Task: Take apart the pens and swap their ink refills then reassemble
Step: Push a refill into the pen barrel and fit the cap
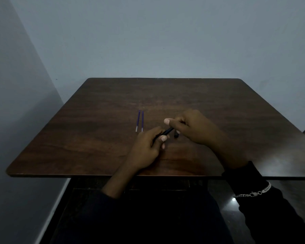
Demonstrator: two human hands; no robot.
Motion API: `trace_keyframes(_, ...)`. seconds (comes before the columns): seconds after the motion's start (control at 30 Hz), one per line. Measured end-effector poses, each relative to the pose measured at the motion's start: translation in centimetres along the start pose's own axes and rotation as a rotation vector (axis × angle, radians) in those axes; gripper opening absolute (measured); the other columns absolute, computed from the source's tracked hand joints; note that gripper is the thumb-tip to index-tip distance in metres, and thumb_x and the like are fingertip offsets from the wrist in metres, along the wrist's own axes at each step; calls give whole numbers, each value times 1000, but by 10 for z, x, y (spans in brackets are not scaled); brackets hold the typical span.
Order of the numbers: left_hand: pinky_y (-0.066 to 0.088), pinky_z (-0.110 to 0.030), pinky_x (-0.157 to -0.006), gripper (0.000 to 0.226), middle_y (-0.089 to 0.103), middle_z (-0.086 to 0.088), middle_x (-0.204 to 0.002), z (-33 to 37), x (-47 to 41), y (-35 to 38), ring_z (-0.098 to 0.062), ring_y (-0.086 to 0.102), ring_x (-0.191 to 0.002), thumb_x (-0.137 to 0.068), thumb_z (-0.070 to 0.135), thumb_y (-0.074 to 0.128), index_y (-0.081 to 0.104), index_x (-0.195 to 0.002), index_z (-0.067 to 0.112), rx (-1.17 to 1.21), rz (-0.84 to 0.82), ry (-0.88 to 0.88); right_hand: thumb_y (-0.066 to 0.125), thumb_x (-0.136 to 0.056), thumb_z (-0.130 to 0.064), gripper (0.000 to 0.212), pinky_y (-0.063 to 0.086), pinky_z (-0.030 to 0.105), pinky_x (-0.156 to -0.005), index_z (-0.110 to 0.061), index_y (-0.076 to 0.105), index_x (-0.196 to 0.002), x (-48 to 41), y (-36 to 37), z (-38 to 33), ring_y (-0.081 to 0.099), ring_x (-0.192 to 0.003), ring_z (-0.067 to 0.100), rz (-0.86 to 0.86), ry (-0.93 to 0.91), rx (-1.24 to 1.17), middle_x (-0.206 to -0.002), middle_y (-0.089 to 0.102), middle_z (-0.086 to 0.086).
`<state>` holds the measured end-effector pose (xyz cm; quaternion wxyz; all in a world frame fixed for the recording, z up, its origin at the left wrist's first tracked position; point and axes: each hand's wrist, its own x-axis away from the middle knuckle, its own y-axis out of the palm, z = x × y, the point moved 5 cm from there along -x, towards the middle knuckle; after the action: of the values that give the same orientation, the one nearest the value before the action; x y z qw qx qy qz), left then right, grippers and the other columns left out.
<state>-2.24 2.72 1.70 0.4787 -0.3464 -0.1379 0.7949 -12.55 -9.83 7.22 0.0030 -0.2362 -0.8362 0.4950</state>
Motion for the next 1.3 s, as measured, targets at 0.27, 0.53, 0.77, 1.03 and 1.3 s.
trace_keyframes(0.27, 49, -28, -66, 19, 70, 1, -74, -1, -2, -2, -11, 64, -67, -106, 12, 56, 68, -92, 7, -19, 27, -20, 72, -94, -24, 6, 53, 18, -62, -21, 76, -97, 4, -8, -5, 72, -65, 4, -25, -20, -61, -75, 75, -6)
trace_keyframes(0.53, 48, -24, -64, 18, 69, -2, -71, 0, -1, -7, -14, 64, -67, -104, 8, 58, 68, -91, 1, -45, 93, -6, 61, -102, -28, 16, 44, 32, -67, -25, 63, -86, -5, 3, -14, 61, -75, 15, -41, 21, 187, -81, 64, -6)
trace_keyframes(0.77, 42, -16, -62, 23, 67, -1, -72, -6, -2, -6, -14, 63, -70, -106, 14, 56, 65, -88, 3, -44, 121, -53, 45, -103, -53, 50, 55, 31, -62, -12, 73, -97, -4, -16, 5, 70, -62, 12, 229, 172, -142, -75, 71, 2)
trace_keyframes(1.03, 41, -12, -60, 22, 65, 4, -69, -12, -3, -6, -7, 60, -64, -106, 17, 56, 63, -86, 11, -38, 146, -76, 70, -95, -36, 36, 59, 32, -61, -1, 71, -92, -15, -3, 29, 76, -67, 27, 65, 526, 15, -73, 76, 13)
trace_keyframes(1.3, 41, -14, -60, 24, 65, 4, -70, -12, -3, -6, -5, 59, -63, -107, 15, 55, 62, -85, 9, -42, 134, -75, 79, -90, -29, 30, 53, 25, -47, -10, 60, -76, -26, 26, 27, 65, -50, 14, -153, 711, 34, -68, 70, 5)
